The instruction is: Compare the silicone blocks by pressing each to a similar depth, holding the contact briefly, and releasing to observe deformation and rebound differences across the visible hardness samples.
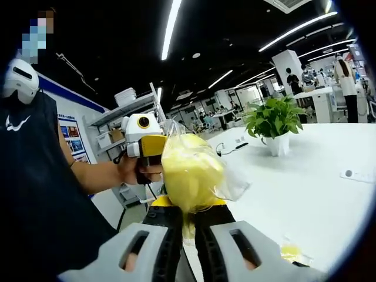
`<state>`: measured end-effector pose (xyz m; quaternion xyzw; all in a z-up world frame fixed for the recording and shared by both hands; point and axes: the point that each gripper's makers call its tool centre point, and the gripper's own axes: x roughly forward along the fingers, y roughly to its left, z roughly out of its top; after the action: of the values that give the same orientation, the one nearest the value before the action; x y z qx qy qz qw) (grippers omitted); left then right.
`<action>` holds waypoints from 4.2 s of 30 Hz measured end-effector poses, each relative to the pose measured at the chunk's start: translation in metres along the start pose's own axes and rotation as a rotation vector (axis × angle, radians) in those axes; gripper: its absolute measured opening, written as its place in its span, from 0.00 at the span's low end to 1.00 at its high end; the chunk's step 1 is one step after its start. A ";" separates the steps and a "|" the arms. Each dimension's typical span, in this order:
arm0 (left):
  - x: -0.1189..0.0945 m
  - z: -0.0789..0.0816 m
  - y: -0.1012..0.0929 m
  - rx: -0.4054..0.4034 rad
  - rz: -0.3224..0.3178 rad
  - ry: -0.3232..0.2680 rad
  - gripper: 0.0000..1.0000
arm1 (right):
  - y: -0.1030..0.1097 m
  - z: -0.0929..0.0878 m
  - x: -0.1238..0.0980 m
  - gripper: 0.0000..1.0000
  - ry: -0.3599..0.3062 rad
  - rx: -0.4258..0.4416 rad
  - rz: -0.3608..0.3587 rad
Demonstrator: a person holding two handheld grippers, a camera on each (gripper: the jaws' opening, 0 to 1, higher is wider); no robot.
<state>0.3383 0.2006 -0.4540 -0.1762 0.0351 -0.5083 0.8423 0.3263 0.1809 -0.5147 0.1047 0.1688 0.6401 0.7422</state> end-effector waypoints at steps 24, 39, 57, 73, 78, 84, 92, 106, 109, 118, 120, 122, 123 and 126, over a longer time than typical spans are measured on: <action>0.003 0.006 -0.001 -0.010 0.030 -0.005 0.00 | -0.004 0.004 -0.002 0.08 -0.046 -0.025 -0.015; 0.001 0.033 -0.003 -0.075 0.010 -0.106 0.00 | -0.016 0.013 -0.009 0.32 -0.141 -0.038 -0.079; -0.002 0.036 0.001 -0.098 0.020 -0.140 0.00 | -0.037 0.038 -0.023 0.96 -0.229 -0.174 -0.245; -0.004 0.016 0.031 -0.219 0.086 -0.163 0.00 | -0.066 0.000 -0.055 0.96 -0.113 -0.248 -0.422; -0.005 0.008 0.041 -0.257 0.110 -0.173 0.00 | -0.079 -0.015 -0.078 0.96 -0.096 -0.234 -0.487; -0.007 -0.007 0.055 -0.308 0.152 -0.175 0.00 | -0.098 -0.039 -0.104 0.96 -0.071 -0.217 -0.573; -0.022 -0.028 0.086 -0.438 0.203 -0.211 0.00 | -0.115 -0.070 -0.136 0.96 -0.044 -0.189 -0.670; -0.018 -0.089 0.120 -0.562 0.248 -0.140 0.00 | -0.120 -0.107 -0.161 0.96 -0.006 -0.099 -0.728; -0.019 -0.101 0.129 -0.600 0.252 -0.141 0.00 | -0.120 -0.110 -0.165 0.96 -0.005 -0.095 -0.739; -0.019 -0.140 0.145 -0.666 0.302 -0.102 0.00 | -0.117 -0.120 -0.169 0.96 0.007 -0.073 -0.754; -0.022 -0.147 0.152 -0.693 0.319 -0.109 0.00 | -0.116 -0.121 -0.168 0.96 0.010 -0.073 -0.752; -0.026 -0.156 0.162 -0.714 0.340 -0.106 0.00 | -0.116 -0.124 -0.166 0.96 0.017 -0.068 -0.752; -0.028 -0.160 0.166 -0.722 0.351 -0.103 0.00 | -0.116 -0.125 -0.166 0.96 0.019 -0.067 -0.752; -0.031 -0.172 0.177 -0.754 0.370 -0.086 0.00 | -0.115 -0.126 -0.165 0.96 0.023 -0.065 -0.753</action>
<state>0.4322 0.2572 -0.6778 -0.4838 0.2144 -0.2923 0.7966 0.3631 -0.0073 -0.6541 0.0046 0.1836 0.3288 0.9264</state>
